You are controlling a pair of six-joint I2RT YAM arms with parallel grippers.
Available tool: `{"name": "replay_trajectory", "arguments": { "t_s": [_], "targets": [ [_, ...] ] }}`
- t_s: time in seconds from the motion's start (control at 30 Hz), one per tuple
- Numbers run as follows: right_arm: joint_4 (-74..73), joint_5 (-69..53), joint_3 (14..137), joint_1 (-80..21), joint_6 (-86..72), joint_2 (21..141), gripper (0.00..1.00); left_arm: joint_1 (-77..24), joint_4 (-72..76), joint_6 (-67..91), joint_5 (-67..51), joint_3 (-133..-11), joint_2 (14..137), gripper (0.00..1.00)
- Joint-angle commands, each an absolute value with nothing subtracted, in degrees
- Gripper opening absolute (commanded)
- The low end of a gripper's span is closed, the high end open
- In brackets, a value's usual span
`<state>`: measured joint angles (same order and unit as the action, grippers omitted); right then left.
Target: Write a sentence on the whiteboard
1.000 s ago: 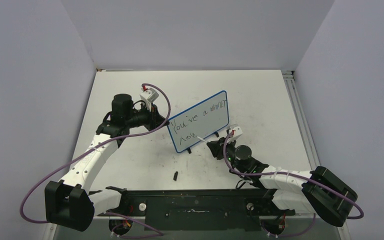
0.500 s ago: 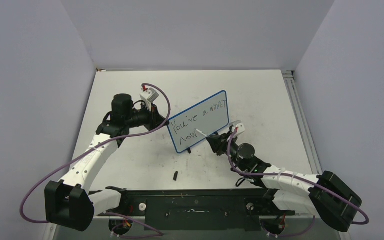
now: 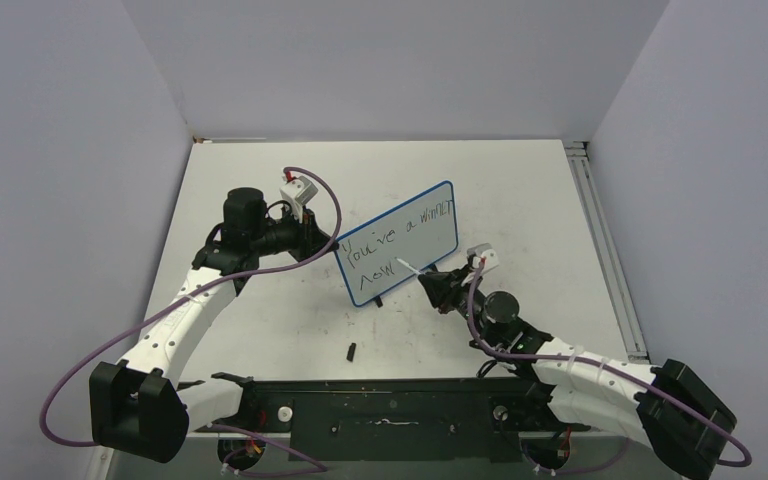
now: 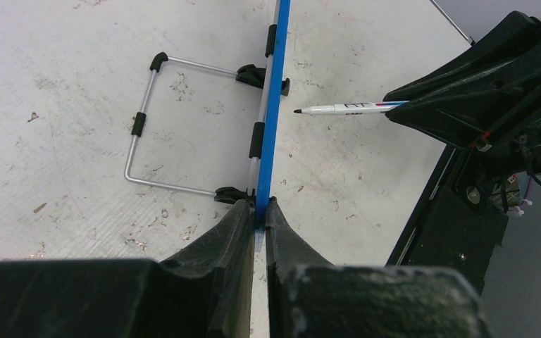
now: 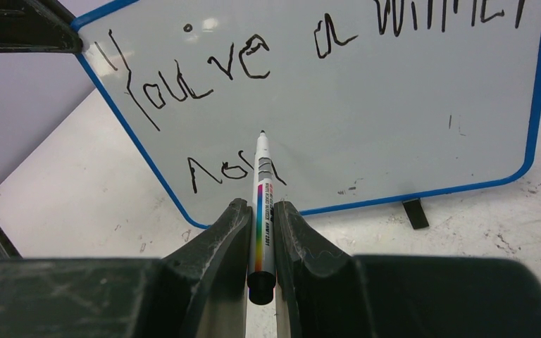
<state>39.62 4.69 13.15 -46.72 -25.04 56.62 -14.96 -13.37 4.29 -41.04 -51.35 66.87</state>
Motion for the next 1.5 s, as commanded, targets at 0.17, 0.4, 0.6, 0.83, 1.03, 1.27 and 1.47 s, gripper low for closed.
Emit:
{"name": "replay_trajectory", "arguments": {
  "t_s": [0.17,0.4,0.6,0.83,1.03,1.27,1.47],
  "targets": [
    [40.1,6.6,9.9,-46.9,-26.7,56.3,0.05,-15.3,-13.2,5.4,-42.4,-51.5,66.1,0.0],
    [44.1,6.7,10.1,-47.0,-26.9,59.7,0.05,-15.3,-13.2,5.4,-42.3,-51.5,66.0,0.0],
    [46.0,6.8,10.3,-46.9,-26.8,61.4,0.05,-15.4,-13.2,5.4,-42.2,-51.4,66.0,0.0],
    [47.6,6.9,10.8,-46.9,-26.7,63.6,0.05,-15.3,-13.2,5.4,-42.2,-51.5,66.1,0.0],
    [48.6,7.2,10.8,-46.9,-26.6,64.6,0.05,-15.3,-13.3,5.4,-42.3,-51.5,66.2,0.0],
    [49.5,7.4,11.1,-46.8,-26.3,65.8,0.05,-15.3,-13.2,5.3,-42.3,-51.5,66.1,0.0],
    [49.8,7.3,10.9,-46.7,-26.4,65.6,0.05,-15.3,-13.2,5.3,-42.3,-51.5,66.0,0.0]
  ]
}}
